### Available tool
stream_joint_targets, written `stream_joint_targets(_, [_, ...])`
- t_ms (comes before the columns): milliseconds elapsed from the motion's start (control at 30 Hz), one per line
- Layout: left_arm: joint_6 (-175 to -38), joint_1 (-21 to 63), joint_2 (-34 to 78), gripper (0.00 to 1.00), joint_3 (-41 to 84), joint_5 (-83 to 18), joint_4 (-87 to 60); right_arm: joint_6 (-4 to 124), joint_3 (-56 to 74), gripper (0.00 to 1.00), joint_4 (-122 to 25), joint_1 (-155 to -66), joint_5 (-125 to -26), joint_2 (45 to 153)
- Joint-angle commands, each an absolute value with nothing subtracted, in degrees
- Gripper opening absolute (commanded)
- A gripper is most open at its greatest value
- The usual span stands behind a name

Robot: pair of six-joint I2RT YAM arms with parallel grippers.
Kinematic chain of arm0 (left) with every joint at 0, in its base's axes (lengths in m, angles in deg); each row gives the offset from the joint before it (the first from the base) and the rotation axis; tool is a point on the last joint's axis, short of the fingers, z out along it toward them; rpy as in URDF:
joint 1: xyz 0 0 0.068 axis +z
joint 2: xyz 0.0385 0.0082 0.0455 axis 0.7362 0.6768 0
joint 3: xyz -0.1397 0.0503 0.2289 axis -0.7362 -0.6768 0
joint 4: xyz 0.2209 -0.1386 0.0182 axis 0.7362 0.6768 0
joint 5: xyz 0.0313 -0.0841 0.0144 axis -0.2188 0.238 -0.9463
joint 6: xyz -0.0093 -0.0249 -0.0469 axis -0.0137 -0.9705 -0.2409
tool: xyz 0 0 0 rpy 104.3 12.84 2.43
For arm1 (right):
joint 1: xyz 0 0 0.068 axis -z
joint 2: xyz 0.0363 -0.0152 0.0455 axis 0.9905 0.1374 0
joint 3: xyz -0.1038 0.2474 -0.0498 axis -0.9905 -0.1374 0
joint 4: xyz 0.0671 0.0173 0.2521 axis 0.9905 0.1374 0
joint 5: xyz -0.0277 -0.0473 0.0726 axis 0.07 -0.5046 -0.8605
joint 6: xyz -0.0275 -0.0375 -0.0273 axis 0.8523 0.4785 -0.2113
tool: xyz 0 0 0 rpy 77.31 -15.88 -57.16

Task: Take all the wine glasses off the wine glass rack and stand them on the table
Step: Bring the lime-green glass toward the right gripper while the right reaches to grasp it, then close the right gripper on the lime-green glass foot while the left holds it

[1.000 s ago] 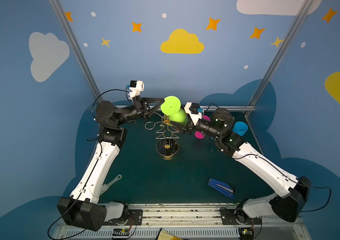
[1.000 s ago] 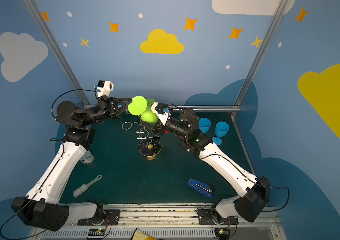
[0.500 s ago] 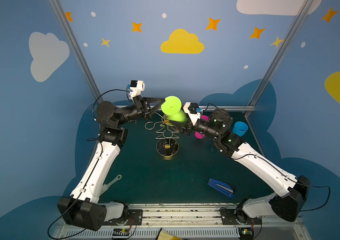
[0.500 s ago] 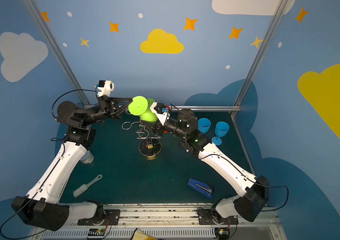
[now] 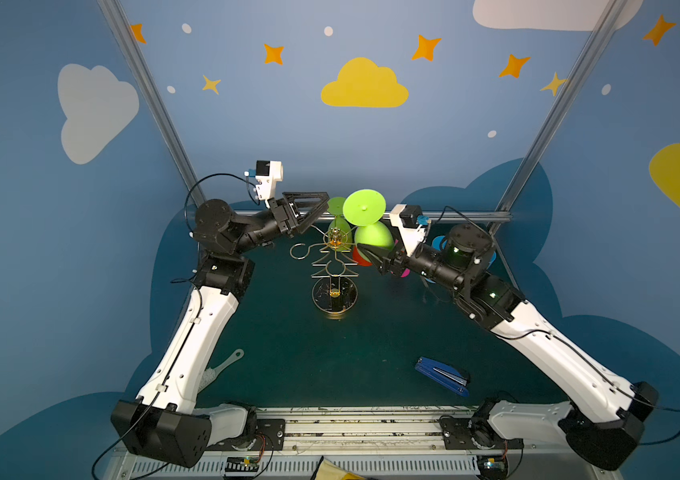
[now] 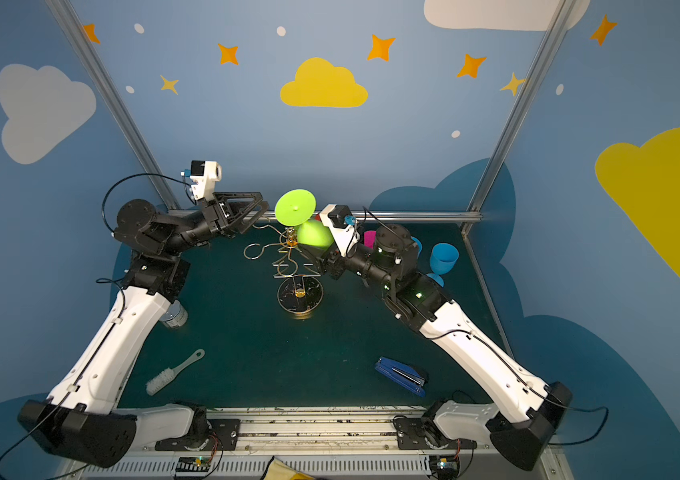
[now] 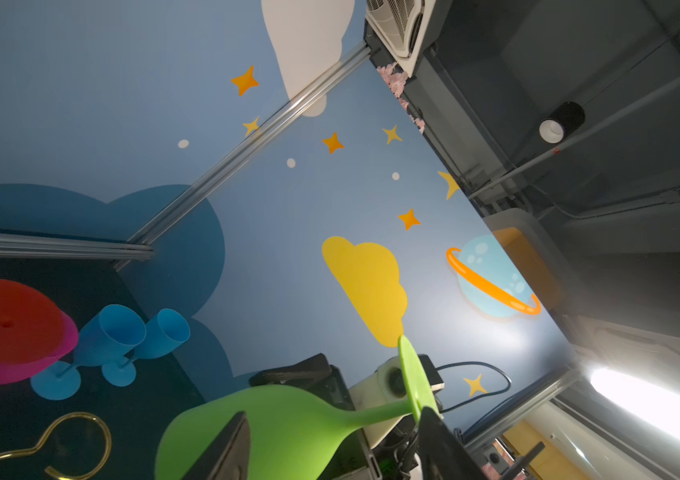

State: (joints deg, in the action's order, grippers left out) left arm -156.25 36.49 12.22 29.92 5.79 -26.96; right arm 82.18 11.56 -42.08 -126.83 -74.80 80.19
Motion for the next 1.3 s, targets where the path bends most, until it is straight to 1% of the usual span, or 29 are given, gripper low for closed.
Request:
stream_joint_targets(0, [-132.1, 35.5, 8.6, 0.64, 29.0, -3.0, -18.5, 78.5, 12.2, 0.39, -29.7, -126.9, -67.8, 76.8])
stream_joint_targets(67, [-121.7, 34.4, 7.4, 0.64, 27.0, -6.6, -19.0, 77.8, 13.1, 0.39, -23.5, -126.6, -65.9, 75.7])
stream_joint_targets(167, [-105.6, 31.9, 5.5, 0.62, 22.2, -10.0, -23.5, 76.9, 14.2, 0.39, -16.1, -126.4, -64.7, 74.4])
stream_joint_targets(300, [-87.7, 27.8, 3.6, 0.61, 16.3, -13.9, -29.4, 75.6, 15.4, 0.39, -10.6, -126.4, -64.8, 73.7])
stream_joint_targets(400, [-80.4, 26.5, 3.7, 0.57, 15.4, -11.5, -30.1, 74.7, 16.9, 0.38, -8.3, -126.4, -65.5, 74.3])
stream_joint_targets(500, [-74.2, 25.0, 3.7, 0.56, 13.6, -9.3, -32.7, 74.3, 18.0, 0.37, -7.5, -126.4, -66.5, 75.4])
stream_joint_targets(567, [-69.8, 23.6, 3.8, 0.56, 13.5, -8.6, -31.5, 74.0, 18.7, 0.37, -7.5, -126.5, -67.6, 76.3])
stream_joint_targets(667, [-67.0, 22.0, 4.3, 0.57, 13.6, -8.7, -30.8, 73.9, 19.8, 0.36, -7.3, -126.5, -68.8, 77.6])
stream_joint_targets(1067, [-66.1, 20.3, 6.1, 0.54, 13.4, -9.9, -31.4, 73.4, 22.5, 0.32, -7.8, -128.4, -73.6, 82.5])
stream_joint_targets(1167, [-65.8, 20.3, 6.2, 0.50, 13.6, -10.3, -30.9, 73.3, 22.6, 0.32, -7.5, -129.6, -73.5, 83.2])
stream_joint_targets(1267, [-65.6, 20.2, 6.5, 0.44, 13.7, -10.0, -30.3, 73.2, 22.6, 0.32, -7.4, -130.5, -73.1, 83.5])
